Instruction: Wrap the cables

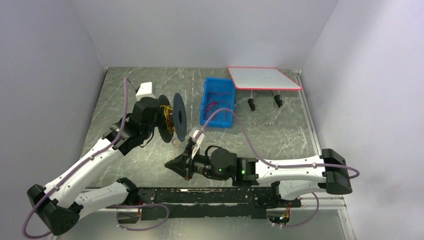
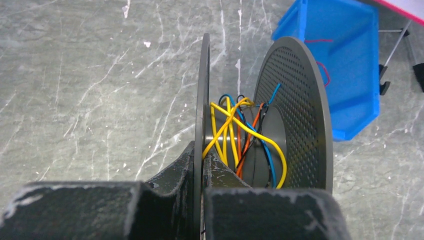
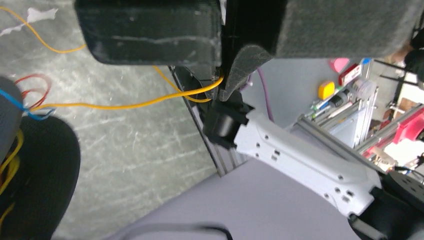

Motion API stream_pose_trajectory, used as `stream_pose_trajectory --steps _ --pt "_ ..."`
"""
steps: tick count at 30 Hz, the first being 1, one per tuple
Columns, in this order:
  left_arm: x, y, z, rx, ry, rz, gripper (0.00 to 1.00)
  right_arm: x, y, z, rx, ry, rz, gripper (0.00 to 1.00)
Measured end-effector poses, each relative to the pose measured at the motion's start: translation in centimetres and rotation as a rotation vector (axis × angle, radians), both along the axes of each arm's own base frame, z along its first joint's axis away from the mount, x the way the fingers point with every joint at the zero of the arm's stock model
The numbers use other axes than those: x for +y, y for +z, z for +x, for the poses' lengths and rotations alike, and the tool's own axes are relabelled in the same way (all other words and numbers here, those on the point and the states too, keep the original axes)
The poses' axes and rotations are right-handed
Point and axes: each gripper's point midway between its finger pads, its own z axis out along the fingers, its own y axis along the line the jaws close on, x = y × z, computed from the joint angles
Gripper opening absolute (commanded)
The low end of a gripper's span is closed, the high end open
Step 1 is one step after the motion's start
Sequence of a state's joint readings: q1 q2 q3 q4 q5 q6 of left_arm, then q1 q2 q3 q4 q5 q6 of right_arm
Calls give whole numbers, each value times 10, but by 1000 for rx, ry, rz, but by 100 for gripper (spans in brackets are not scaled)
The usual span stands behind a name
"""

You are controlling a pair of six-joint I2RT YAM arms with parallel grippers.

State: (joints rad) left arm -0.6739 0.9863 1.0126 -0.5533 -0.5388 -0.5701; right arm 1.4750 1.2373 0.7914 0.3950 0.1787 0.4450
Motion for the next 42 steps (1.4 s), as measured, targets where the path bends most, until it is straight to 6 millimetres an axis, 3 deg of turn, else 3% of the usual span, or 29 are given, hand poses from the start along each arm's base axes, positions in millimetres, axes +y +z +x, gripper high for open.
stream_pose_trajectory --steps 7,13,19,23,32,42 --pt "0 -21 -1 47 -4 36 7 4 46 18 -91 -63 -45 0" --pt "-3 -28 -6 63 -28 59 7 -6 68 55 -152 -158 -143 0" --pt "-10 -30 -12 68 -80 97 7 -32 68 110 -164 -264 -257 0" --pt "-15 -33 -18 76 -127 129 7 -50 68 137 -173 -307 -310 0" --pt "-31 -43 -28 104 -246 202 7 -67 81 161 -216 -281 -349 0" --pt "-44 -42 -44 105 -401 246 7 -77 56 199 -237 -331 -445 0"
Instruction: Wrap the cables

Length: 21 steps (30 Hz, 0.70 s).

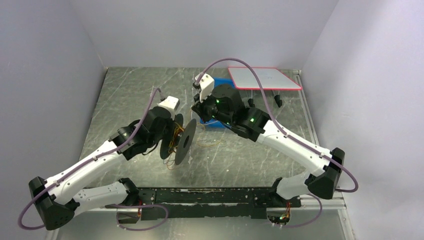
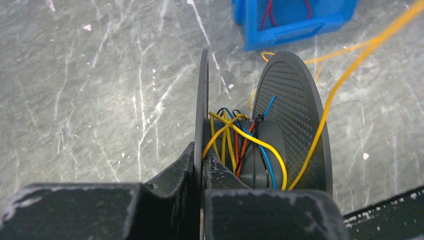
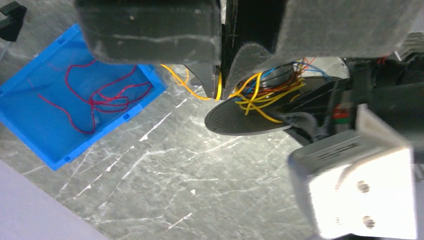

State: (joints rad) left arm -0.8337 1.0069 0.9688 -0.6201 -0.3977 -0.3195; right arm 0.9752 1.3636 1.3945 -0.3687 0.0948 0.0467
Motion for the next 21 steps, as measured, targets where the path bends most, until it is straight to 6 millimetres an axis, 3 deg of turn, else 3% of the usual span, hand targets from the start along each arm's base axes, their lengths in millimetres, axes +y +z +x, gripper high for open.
stream_pose_trajectory --steps 6,11,16,21 --pt "-8 8 -12 -2 -110 -23 7 -11 -24 17 7 -44 -49 0" --pt "-9 22 -26 -14 -190 -50 7 -32 -69 27 55 -87 -112 0" --pt "-13 53 -41 -51 -282 -107 7 -53 -108 18 97 -101 -137 0" --pt "-18 87 -57 -88 -378 -169 7 -62 -141 -4 138 -61 -110 0"
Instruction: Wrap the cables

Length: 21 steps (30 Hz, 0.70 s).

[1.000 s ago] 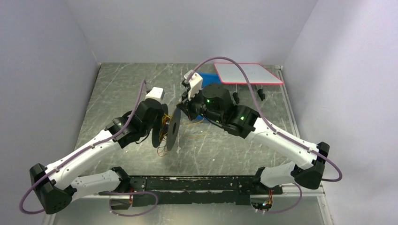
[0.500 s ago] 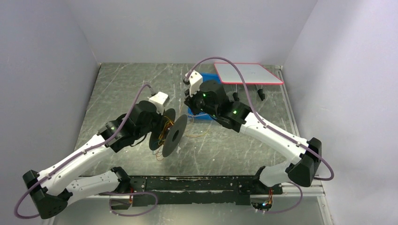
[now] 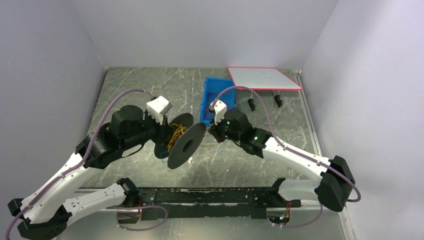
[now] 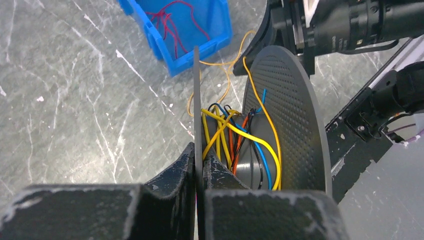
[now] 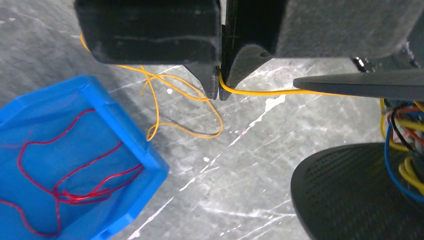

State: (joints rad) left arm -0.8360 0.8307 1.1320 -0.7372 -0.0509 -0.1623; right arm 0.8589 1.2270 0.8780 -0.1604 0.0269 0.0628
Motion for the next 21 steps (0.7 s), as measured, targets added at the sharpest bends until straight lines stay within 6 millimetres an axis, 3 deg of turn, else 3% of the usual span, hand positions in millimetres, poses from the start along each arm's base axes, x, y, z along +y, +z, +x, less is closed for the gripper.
stream_pose_trajectory --steps 9,17,21 --pt "0 6 -14 18 -65 1 7 3 -19 -32 27 88 149 0" --pt "1 22 -19 11 -68 -38 7 21 -23 -52 54 181 310 0" --pt "0 27 -20 13 -72 -49 7 26 -20 -55 60 205 341 20"
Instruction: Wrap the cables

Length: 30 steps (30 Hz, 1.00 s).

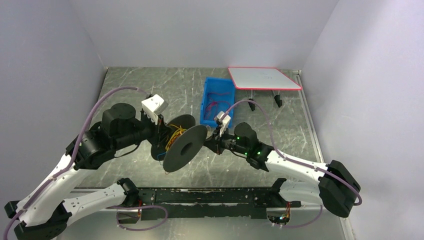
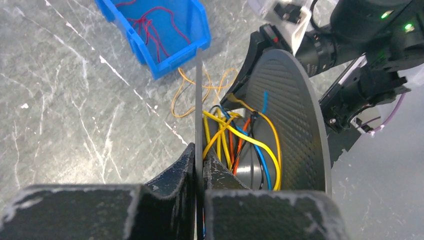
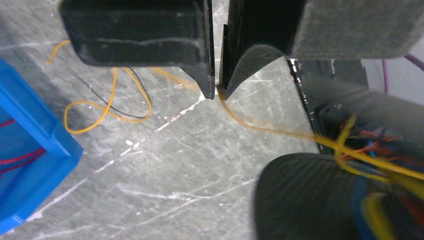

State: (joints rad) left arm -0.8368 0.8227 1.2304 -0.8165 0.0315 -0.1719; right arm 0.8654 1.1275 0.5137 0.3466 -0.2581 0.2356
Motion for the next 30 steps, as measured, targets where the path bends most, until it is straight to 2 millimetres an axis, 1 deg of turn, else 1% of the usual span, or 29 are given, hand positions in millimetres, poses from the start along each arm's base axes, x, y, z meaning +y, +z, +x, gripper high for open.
stream_pose_trajectory --steps 2,4,6,8,10,13,15,17,20,23,25,27,30 --pt "-2 8 0 -5 -5 -15 7 -2 -3 1 9 -7 -8 32" --pt "-5 20 -2 -17 -17 -47 7 -6 -8 2 19 -23 -33 40" --pt "-6 32 -2 -34 -19 -72 7 -11 -9 3 16 -38 -51 47" --pt "-7 42 -1 -50 -17 -95 7 -17 -4 4 -4 -58 -52 52" --pt "-7 48 0 -57 -12 -105 7 -23 6 6 -33 -84 -46 56" --pt "-7 55 3 -64 5 -112 7 -32 22 11 -80 -137 -16 58" --pt "-6 57 7 -68 24 -112 7 -39 25 13 -100 -174 -1 59" --pt "-4 59 10 -69 47 -114 7 -47 19 15 -102 -210 -1 59" --pt "-1 64 14 -76 78 -124 7 -56 1 16 -81 -261 -14 61" --pt "1 74 15 -88 95 -144 7 -65 -17 18 -56 -314 -18 63" --pt "2 81 14 -96 98 -159 7 -69 -26 19 -40 -346 -15 63" --pt "3 85 13 -99 99 -170 7 -71 -30 23 -21 -380 -1 63" --pt "3 88 13 -99 101 -179 7 -69 -28 29 -3 -415 36 65"
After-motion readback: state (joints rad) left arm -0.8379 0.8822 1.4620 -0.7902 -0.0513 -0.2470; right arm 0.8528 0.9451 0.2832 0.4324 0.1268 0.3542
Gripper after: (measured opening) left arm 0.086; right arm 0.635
